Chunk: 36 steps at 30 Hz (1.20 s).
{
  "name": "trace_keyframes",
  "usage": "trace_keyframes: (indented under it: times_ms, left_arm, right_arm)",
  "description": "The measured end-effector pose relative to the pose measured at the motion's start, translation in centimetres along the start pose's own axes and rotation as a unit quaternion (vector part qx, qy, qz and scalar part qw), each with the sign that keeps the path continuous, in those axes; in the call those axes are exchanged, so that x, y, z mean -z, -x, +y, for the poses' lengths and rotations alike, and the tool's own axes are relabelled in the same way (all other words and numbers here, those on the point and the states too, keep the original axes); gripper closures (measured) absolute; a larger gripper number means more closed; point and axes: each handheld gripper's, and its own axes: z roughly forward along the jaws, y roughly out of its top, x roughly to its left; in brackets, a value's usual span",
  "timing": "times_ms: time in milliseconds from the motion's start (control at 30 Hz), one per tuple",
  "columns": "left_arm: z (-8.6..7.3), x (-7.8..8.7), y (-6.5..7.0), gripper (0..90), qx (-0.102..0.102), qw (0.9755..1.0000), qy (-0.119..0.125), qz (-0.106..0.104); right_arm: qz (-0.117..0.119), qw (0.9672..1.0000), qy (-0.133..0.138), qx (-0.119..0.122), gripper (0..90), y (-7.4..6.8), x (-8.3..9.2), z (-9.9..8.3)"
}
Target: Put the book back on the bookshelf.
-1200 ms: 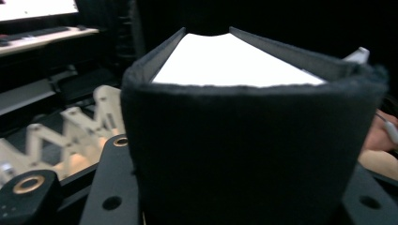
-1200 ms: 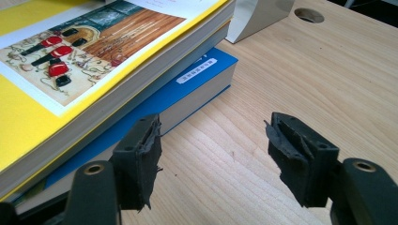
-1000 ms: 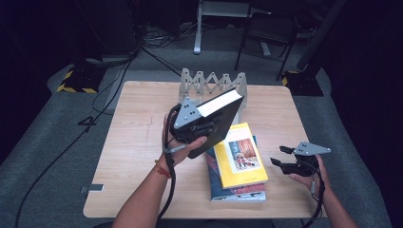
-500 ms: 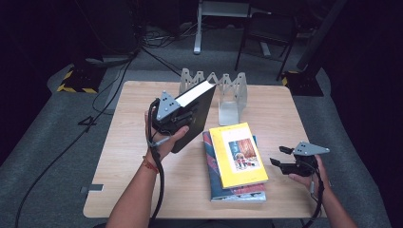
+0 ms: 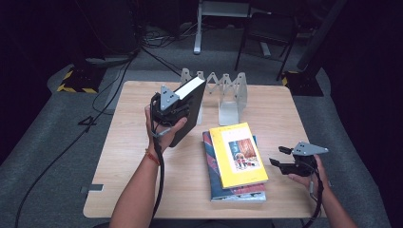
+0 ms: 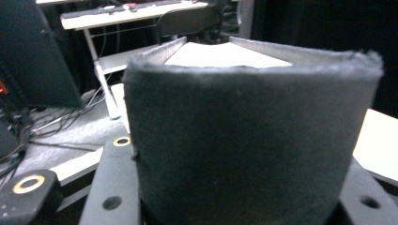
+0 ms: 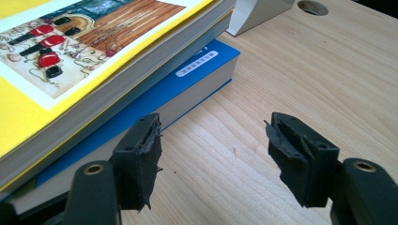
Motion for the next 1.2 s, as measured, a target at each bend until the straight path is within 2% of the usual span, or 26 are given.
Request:
trace_keyframes:
  times_ms: [133, 400, 700, 1200]
  left_arm:
    - [-0.1, -1.4, -0.5, 52.2, 0.009, 0.9999, -0.005, 0.01]
    - [-0.5, -3.7, -0.9, 52.1, 0.013, 0.9994, -0.009, 0.032]
    - [-0.4, -5.2, -1.4, 52.1, 0.022, 0.9989, -0.011, 0.041]
    - [-0.1, -7.9, -1.6, 52.0, 0.015, 0.9982, -0.017, 0.055]
  right_arm:
    - [0.0, 1.0, -0.001, -0.002, 35.7, 0.1, 0.0, -0.1]
    - [-0.001, 1.0, -0.002, 0.002, 35.7, 0.1, 0.0, -0.1]
    - [0.0, 1.0, -0.004, 0.001, 35.7, 0.2, 0.0, -0.2]
    - [0.003, 1.0, -0.006, 0.001, 35.7, 0.2, -0.1, -0.3]
